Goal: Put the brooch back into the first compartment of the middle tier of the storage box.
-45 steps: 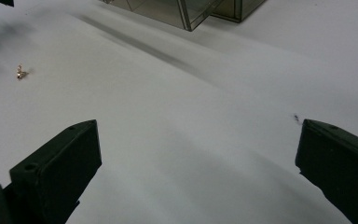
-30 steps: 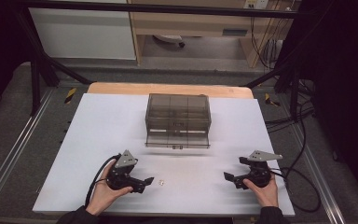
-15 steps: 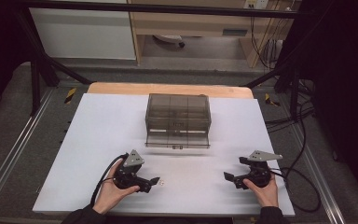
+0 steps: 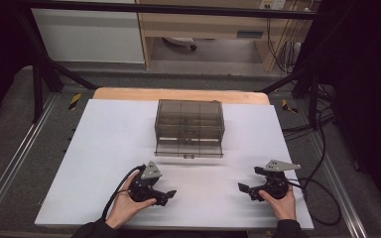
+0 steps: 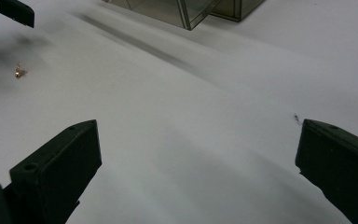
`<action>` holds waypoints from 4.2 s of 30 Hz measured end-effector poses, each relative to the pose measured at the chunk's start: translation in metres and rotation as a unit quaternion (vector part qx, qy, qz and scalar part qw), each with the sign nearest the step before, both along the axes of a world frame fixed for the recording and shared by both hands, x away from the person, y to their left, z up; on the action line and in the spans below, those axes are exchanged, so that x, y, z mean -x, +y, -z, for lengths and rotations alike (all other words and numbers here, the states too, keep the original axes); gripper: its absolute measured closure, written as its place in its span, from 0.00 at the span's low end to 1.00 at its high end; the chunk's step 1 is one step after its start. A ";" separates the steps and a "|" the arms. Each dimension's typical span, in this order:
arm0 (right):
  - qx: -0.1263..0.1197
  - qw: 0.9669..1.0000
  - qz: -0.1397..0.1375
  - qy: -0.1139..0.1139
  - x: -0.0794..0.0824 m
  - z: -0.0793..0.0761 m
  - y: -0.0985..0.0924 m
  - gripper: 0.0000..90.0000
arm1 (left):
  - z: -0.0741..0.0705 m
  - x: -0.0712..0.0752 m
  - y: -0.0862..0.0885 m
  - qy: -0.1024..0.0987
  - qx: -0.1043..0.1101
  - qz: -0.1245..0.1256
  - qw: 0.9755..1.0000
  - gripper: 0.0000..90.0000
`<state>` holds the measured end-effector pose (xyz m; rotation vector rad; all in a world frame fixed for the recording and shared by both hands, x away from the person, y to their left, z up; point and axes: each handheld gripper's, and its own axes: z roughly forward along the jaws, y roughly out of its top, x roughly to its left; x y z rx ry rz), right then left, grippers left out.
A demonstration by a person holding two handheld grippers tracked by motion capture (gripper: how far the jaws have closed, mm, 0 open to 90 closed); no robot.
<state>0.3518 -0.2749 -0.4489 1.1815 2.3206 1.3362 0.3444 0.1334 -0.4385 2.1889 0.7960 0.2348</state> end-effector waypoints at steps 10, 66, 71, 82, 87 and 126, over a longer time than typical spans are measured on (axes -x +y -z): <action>0.000 1.000 0.002 0.000 0.000 -0.001 -0.001 0.01 | 0.004 0.004 -0.006 0.003 -0.003 0.002 1.000 0.38; 0.002 1.000 0.001 -0.001 0.000 -0.001 -0.001 0.01 | 0.007 0.007 -0.011 0.049 -0.004 0.009 0.999 0.90; 0.002 1.000 0.000 0.000 0.000 -0.001 -0.001 0.01 | 0.007 0.007 -0.012 0.051 -0.004 0.008 0.999 0.90; 0.002 1.000 0.000 0.000 0.000 -0.001 0.000 0.01 | 0.007 0.007 -0.011 0.056 0.004 0.002 0.998 0.91; 0.001 1.000 0.001 0.000 0.000 -0.001 0.000 0.01 | 0.005 0.007 -0.009 0.050 0.006 0.001 0.999 0.91; 0.003 1.000 0.001 0.001 0.000 -0.001 0.000 0.01 | -0.013 0.006 0.004 0.030 0.024 -0.015 0.999 0.91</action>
